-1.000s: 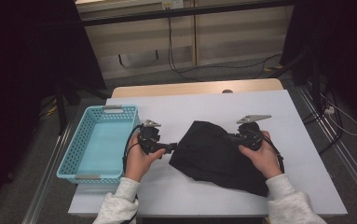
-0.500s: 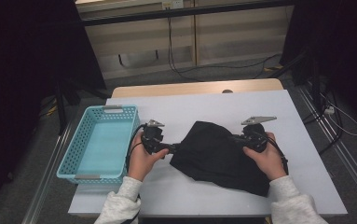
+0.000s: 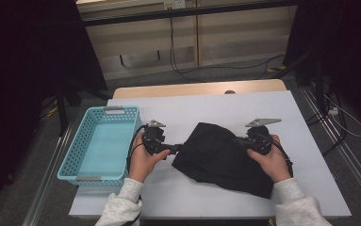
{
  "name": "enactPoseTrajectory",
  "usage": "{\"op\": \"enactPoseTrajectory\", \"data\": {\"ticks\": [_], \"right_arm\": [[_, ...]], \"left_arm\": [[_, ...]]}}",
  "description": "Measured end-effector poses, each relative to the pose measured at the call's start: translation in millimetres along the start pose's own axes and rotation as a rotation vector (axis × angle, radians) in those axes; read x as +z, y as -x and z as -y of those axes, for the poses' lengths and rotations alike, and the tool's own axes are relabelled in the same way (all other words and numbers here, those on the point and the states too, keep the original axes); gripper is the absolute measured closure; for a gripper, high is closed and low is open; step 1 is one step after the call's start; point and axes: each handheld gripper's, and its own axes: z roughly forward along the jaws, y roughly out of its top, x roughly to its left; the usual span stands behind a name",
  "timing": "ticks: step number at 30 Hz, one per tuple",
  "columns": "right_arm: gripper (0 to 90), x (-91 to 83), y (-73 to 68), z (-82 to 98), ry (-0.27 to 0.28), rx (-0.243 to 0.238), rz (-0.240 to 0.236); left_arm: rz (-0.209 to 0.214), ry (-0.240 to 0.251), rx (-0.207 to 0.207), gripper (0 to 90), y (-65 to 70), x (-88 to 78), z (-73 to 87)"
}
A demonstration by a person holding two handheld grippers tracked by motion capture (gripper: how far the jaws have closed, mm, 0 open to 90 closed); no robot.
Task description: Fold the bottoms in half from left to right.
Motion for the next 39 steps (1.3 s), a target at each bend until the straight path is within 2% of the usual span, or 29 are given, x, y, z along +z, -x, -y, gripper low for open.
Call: {"op": "enactPoseTrajectory", "data": {"ticks": [11,21,39], "right_arm": [[83.3,-6.8,1.6,2.7,0.008,0.01,-0.004],[83.2,-10.6,4.7,7.2,0.003,0.023,-0.005],[83.2,-22.1,11.3,13.5,0.007,0.039,0.014]], "left_arm": [[0.003,-0.002,-0.011,16.6,-0.1,2.2,1.1],[0.008,-0.004,-0.006,16.7,1.5,2.3,1.4],[0.022,-0.013,-0.011,16.9,2.9,2.1,1.4]]}}
